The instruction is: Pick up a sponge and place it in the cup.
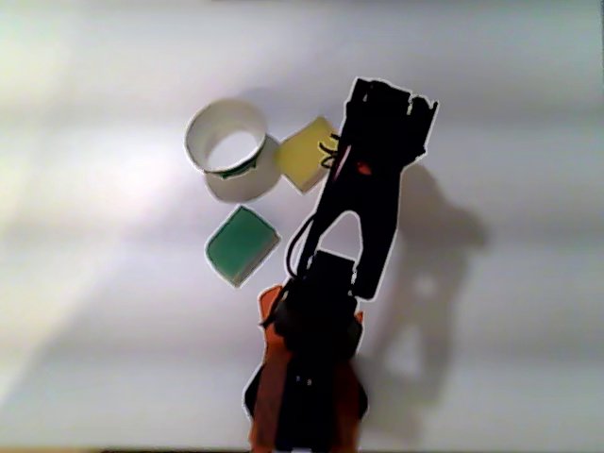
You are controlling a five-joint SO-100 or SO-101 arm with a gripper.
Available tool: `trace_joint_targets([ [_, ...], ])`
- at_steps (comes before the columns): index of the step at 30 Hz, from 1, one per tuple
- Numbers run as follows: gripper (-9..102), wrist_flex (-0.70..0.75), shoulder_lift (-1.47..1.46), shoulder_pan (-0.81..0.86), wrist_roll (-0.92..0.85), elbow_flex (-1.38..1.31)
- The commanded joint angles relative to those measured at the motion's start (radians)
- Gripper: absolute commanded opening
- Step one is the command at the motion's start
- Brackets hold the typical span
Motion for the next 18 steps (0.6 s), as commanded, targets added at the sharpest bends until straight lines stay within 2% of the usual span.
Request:
trace_joint_targets([
  [1, 0, 0.064, 0.078, -0.028, 0.052, -0.091],
  [10, 0, 0.064, 0.275, -0.216, 0.333, -0.006],
  [18, 0, 0.063, 0.206, -0.405, 0.543, -0.084],
])
